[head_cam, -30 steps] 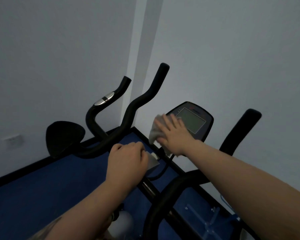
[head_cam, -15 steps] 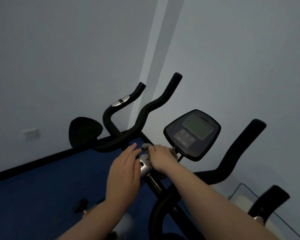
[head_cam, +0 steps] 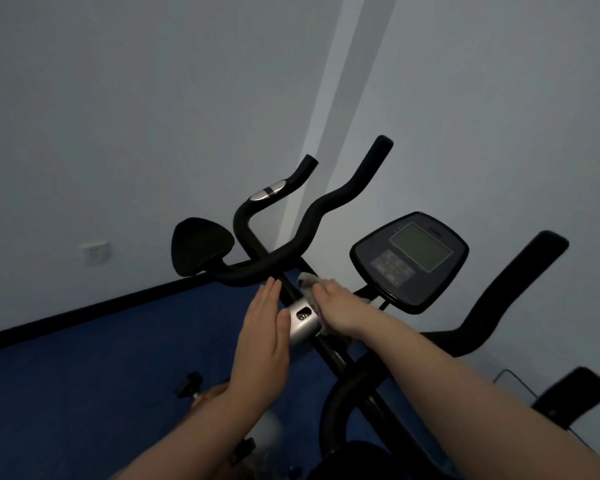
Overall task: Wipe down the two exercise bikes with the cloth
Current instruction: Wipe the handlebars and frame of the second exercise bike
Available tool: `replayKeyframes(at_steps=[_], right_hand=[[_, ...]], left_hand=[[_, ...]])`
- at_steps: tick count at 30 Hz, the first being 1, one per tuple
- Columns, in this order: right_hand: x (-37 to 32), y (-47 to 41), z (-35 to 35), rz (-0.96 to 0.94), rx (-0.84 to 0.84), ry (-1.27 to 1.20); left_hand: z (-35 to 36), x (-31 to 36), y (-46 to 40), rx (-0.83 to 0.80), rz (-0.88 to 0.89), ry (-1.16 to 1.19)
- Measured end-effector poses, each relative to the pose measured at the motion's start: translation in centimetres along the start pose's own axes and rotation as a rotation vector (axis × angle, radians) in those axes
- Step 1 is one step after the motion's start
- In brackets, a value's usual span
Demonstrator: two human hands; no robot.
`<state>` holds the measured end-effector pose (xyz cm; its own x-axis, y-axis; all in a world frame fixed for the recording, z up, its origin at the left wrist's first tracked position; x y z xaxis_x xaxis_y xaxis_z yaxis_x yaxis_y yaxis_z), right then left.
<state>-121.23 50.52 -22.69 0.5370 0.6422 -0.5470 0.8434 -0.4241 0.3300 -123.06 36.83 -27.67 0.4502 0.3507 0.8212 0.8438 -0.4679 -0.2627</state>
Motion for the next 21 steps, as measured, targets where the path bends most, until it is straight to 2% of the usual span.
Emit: replayKeyframes(at_steps=[4, 7, 9, 12, 16, 20, 21], right_hand=[[-0.3, 2.6, 1.3, -0.252, 0.037, 0.047], [0.1, 4.6, 2.5, -0.384, 0.051, 0.259], [-0.2, 4.2, 2.3, -0.374, 0.052, 0.318], [-1.7, 2.6, 2.2, -0.339, 0.041, 0.227], [-3.3, 1.8, 2.5, -0.405, 0.125, 0.247], [-1.5, 3.9, 2.0, -0.579, 0.017, 0.3], [-1.0, 4.0, 1.6, -0.571, -0.03, 0.306]], left_hand=[[0.0, -0.4, 0.3, -0.062, -0.02, 0.099], [0.1, -0.8, 1.0, -0.031, -0.058, 0.221], [0.2, -1.0, 1.7, 0.007, -0.169, 0.387], [0.4, -1.4, 2.7, 0.049, -0.327, 0.615], [0.4, -1.3, 2.9, 0.035, -0.392, 0.675], [0.1, -1.4, 3.3, 0.035, -0.429, 0.701], [0.1, -1.5, 3.6, 0.025, -0.436, 0.681]])
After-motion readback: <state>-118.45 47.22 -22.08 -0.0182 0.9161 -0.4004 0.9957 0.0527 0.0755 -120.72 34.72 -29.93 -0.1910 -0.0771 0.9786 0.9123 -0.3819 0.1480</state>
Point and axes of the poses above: each hand's wrist, its own y-axis away from the middle knuckle, its own z-axis out of the palm, x = y × z, the point moved 5 cm from there along -y, towards the middle knuckle, and after that the axes turned 13 degrees about -y, right-handed, at the moved point
